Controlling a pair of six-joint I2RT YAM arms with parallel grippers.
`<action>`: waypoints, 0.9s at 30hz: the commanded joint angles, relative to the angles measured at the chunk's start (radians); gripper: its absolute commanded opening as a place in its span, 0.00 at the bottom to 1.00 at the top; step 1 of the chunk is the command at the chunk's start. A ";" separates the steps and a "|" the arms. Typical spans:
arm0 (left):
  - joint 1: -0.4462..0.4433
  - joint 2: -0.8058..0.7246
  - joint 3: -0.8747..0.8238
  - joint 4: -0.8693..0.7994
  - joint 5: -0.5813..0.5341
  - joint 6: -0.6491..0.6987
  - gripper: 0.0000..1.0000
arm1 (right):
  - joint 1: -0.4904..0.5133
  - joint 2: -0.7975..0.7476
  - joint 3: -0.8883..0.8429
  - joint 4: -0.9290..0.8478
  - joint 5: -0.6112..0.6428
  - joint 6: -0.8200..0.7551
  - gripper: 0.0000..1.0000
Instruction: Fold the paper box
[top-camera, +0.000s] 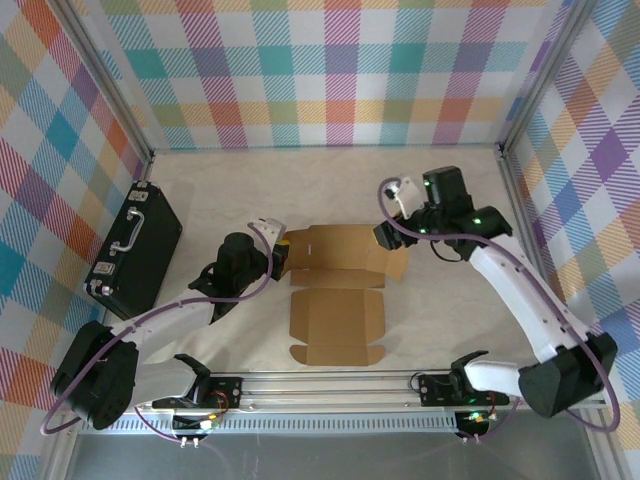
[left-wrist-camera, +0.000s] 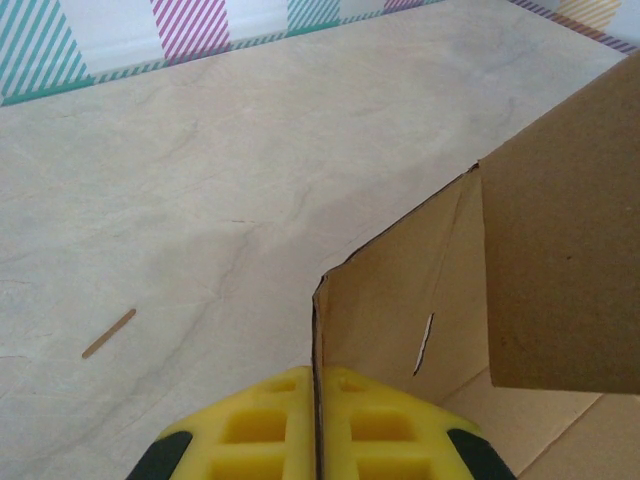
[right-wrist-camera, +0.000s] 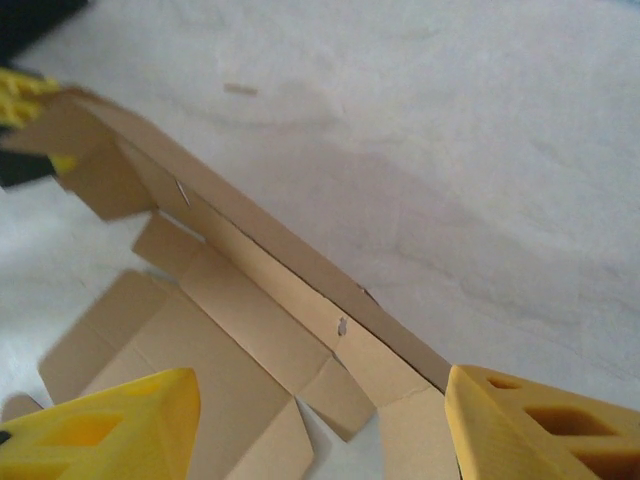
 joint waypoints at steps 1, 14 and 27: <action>0.005 -0.028 -0.011 0.012 -0.004 -0.004 0.00 | 0.019 0.042 0.032 -0.112 0.118 -0.143 0.66; 0.004 -0.020 -0.012 0.018 0.000 -0.004 0.00 | 0.028 0.188 0.140 -0.084 0.270 -0.254 0.64; 0.004 -0.019 -0.013 0.018 0.000 -0.004 0.00 | 0.104 0.284 0.245 -0.183 0.212 -0.269 0.37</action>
